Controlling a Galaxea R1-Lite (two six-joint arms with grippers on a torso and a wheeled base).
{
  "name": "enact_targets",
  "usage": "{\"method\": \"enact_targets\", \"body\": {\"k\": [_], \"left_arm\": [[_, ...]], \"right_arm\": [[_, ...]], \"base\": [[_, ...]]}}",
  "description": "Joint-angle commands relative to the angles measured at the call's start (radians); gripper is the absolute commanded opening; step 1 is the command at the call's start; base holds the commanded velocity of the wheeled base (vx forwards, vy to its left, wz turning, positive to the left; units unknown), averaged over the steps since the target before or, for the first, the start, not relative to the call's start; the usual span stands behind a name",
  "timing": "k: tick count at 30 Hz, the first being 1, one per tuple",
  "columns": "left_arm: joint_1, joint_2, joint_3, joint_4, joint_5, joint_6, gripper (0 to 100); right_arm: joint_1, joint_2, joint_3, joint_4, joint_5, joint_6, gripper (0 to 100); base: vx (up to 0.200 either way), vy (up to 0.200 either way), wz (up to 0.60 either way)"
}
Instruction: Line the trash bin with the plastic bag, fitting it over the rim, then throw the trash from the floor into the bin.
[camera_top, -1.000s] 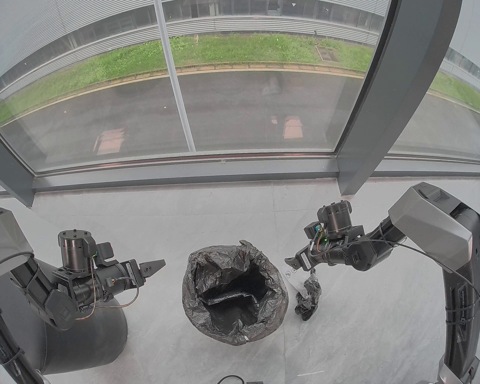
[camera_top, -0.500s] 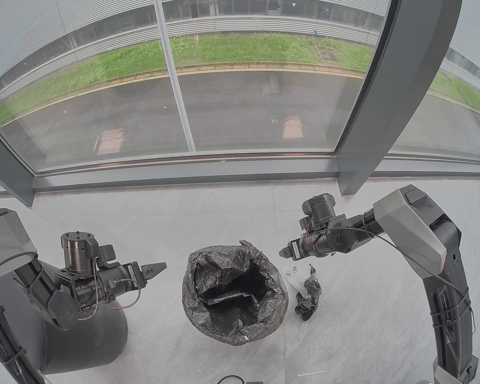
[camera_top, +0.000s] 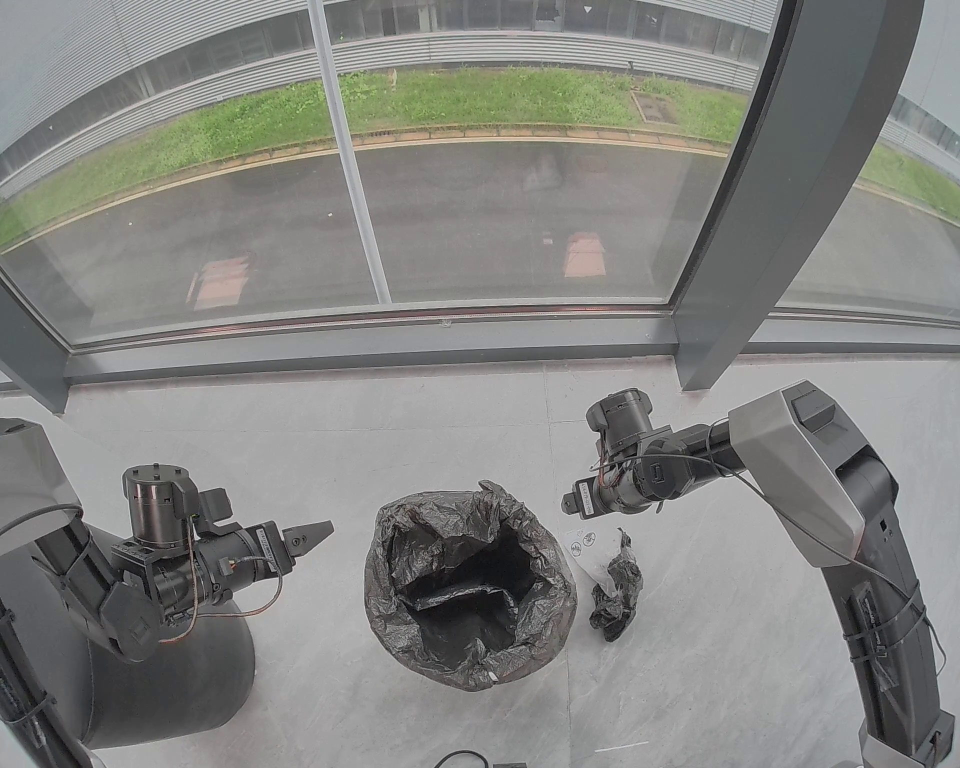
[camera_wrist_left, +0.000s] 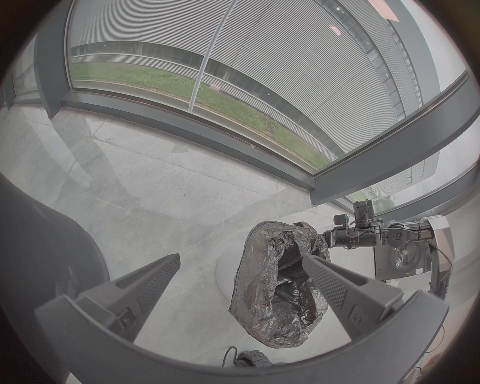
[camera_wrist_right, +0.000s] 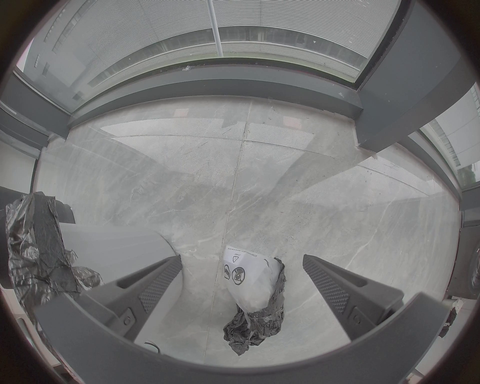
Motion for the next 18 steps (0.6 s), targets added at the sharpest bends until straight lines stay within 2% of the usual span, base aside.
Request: {"method": "enact_targets", "body": {"k": [1, 5, 7, 9, 10, 13, 18], "left_arm": [[0.001, 0.018, 0.003, -0.006, 0.000, 0.000, 100], [0.001, 0.025, 0.003, -0.006, 0.000, 0.000, 100], [0.000, 0.026, 0.004, -0.006, 0.000, 0.000, 100], [0.000, 0.026, 0.004, -0.006, 0.000, 0.000, 100], [0.000, 0.026, 0.004, -0.006, 0.000, 0.000, 100], [0.000, 0.026, 0.003, -0.006, 0.000, 0.000, 100], [0.000, 0.029, 0.003, -0.006, -0.001, 0.000, 100]], "right_arm": [[0.002, 0.019, -0.020, 0.029, 0.007, -0.010, 100], [0.000, 0.034, -0.083, 0.111, 0.009, -0.037, 100], [-0.004, 0.066, -0.180, 0.182, 0.013, -0.039, 100], [-0.006, 0.079, -0.180, 0.216, 0.015, -0.039, 100], [-0.006, 0.103, -0.180, 0.289, 0.018, -0.037, 100], [-0.006, 0.117, -0.180, 0.391, 0.041, -0.028, 100], [-0.004, 0.146, -0.180, 0.476, 0.056, -0.022, 100]], "base": [[0.000, 0.000, 0.00], [0.000, 0.000, 0.00], [0.000, 0.000, 0.00], [0.000, 0.000, 0.00], [0.000, 0.000, 0.00], [0.000, 0.000, 0.00], [0.000, 0.000, 0.00]]}}
